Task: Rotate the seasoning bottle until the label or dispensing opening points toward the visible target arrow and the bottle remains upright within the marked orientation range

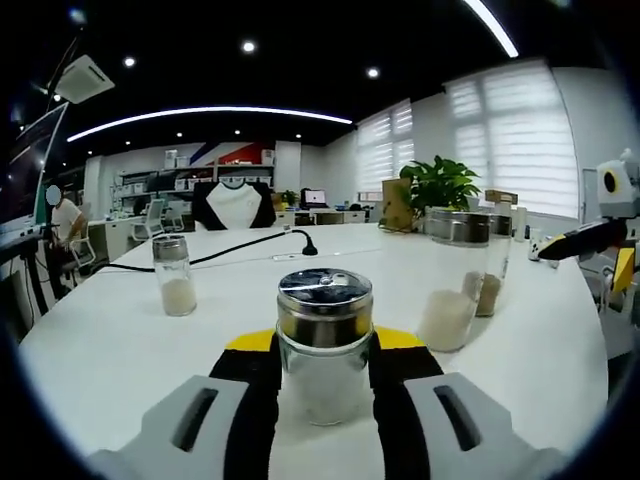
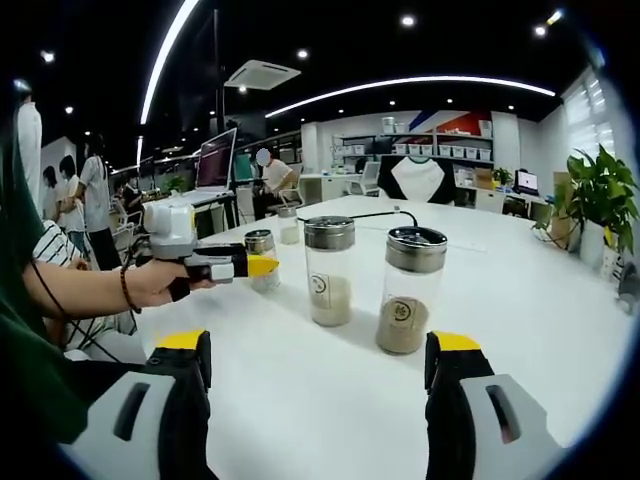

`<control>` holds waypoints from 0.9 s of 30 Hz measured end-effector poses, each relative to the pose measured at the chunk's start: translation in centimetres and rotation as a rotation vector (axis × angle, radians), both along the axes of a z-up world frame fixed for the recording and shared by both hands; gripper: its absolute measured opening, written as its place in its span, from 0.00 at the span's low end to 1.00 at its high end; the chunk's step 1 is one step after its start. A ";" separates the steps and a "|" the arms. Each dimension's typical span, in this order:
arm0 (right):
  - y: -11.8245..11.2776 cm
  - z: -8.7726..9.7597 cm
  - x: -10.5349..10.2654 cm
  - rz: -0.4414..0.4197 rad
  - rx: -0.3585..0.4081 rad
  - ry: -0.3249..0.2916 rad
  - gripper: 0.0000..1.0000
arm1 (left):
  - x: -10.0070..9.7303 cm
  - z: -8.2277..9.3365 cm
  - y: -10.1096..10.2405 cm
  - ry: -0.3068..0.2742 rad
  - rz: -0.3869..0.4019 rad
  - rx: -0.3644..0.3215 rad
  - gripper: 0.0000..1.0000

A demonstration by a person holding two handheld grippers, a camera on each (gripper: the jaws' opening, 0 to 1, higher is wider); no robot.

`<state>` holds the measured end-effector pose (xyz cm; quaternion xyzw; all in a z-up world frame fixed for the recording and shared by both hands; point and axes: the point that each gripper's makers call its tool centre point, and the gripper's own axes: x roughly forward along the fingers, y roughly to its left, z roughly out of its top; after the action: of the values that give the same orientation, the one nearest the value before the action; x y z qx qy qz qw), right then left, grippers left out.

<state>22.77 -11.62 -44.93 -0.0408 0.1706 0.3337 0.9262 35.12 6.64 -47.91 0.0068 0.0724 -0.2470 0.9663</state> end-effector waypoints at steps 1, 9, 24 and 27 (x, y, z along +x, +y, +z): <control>0.0 0.0 0.0 0.000 0.001 0.001 0.90 | 0.0 0.0 0.0 0.002 -0.010 -0.002 0.36; -0.1 0.0 -0.1 -0.003 0.001 0.001 0.90 | -0.1 0.0 -0.1 -0.003 -0.072 -0.009 0.36; 0.0 0.1 0.1 -0.003 0.001 -0.001 0.90 | -0.4 0.0 -0.4 -0.003 -0.205 -0.005 0.36; 0.1 0.2 0.1 0.000 0.001 -0.002 0.90 | -0.4 0.0 -0.4 -0.002 -0.239 -0.004 0.36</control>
<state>22.83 -11.55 -44.76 -0.0408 0.1693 0.3336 0.9265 34.70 6.23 -47.90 0.0137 0.0696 -0.3607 0.9300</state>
